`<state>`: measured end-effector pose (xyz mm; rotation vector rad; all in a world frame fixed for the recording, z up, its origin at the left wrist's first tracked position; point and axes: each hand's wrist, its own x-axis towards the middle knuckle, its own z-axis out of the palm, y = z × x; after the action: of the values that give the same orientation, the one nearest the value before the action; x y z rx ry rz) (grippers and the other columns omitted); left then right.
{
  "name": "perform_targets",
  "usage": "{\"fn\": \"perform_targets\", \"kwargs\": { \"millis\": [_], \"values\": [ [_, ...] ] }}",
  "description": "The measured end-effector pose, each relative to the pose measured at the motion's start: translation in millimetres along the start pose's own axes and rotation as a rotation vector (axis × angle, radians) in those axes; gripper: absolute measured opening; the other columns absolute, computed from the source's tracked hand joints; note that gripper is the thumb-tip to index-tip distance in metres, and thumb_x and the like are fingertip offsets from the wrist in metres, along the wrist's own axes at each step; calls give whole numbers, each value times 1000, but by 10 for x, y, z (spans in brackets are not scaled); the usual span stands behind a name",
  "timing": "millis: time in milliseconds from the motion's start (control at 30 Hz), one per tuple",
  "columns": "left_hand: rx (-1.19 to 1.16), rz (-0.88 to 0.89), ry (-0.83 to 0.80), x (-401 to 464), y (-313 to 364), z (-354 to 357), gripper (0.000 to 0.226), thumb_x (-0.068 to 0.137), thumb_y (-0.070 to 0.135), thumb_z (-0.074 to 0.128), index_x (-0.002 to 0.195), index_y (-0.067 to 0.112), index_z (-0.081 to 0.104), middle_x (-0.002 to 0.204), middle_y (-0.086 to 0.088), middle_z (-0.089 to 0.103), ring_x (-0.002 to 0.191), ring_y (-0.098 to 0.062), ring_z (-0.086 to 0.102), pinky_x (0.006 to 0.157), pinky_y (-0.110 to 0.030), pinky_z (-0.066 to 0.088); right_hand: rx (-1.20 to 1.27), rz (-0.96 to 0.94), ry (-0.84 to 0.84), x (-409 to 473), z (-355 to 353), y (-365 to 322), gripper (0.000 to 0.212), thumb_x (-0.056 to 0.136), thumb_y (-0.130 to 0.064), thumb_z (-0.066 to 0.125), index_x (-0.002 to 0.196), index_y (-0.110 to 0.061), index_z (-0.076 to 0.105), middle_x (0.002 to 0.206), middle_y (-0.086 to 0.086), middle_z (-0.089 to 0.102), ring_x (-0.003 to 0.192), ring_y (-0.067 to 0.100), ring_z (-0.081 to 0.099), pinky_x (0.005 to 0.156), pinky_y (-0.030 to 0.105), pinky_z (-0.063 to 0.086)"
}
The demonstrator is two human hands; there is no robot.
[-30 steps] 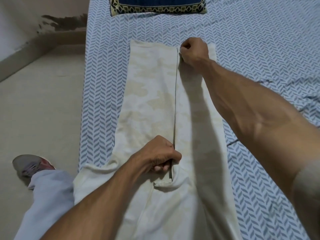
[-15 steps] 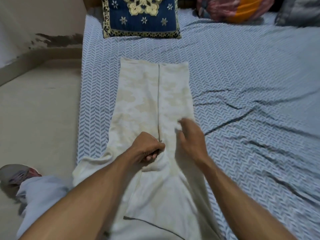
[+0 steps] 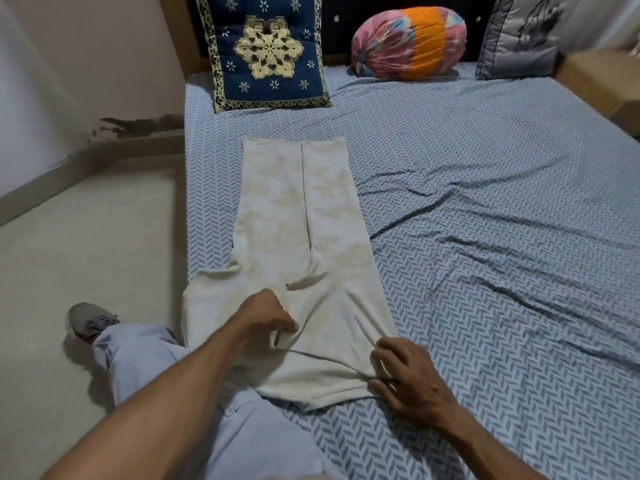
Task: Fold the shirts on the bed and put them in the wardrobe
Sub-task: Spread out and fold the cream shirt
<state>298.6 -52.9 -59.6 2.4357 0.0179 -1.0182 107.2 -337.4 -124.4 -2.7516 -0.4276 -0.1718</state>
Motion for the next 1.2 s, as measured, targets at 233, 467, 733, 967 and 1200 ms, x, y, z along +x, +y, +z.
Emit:
{"fn": "perform_targets", "kwargs": {
  "millis": [233,467,733,967,1200],
  "values": [
    [-473,-19,-84,-234,-158,220,23,77,10,77,74,10,54,65,-10,48,50,-21,44,56,-34,37,-41,51,-4,-175,-160,174,39,79,-9,65,116,-19,56,107,3,57,94,25,58,72,34,55],
    [-521,-4,43,-238,-323,412,32,81,10,79,68,12,50,62,-11,46,55,-21,45,50,-28,34,-120,130,-209,-290,-212,202,68,57,-5,71,121,-23,54,112,-2,52,100,23,56,67,34,56],
    [-554,-173,573,-332,-754,142,7,82,23,73,80,18,68,77,1,72,78,-23,69,68,-30,56,-123,80,3,701,-215,-378,42,67,-33,47,98,-17,71,106,6,66,89,31,63,72,42,51],
    [-808,-335,512,-170,-1444,-174,54,90,19,65,139,13,45,129,-14,59,113,-38,59,92,-44,52,293,70,-270,2294,308,-1283,44,78,-11,53,120,-17,63,110,4,65,92,23,65,82,34,52],
    [-513,-183,582,7,-1465,-447,52,88,30,67,137,25,50,127,-5,60,115,-28,57,97,-45,50,308,448,-190,3083,654,-1494,28,93,-43,54,105,-18,60,100,6,68,98,31,62,78,36,46]
  ]
}}
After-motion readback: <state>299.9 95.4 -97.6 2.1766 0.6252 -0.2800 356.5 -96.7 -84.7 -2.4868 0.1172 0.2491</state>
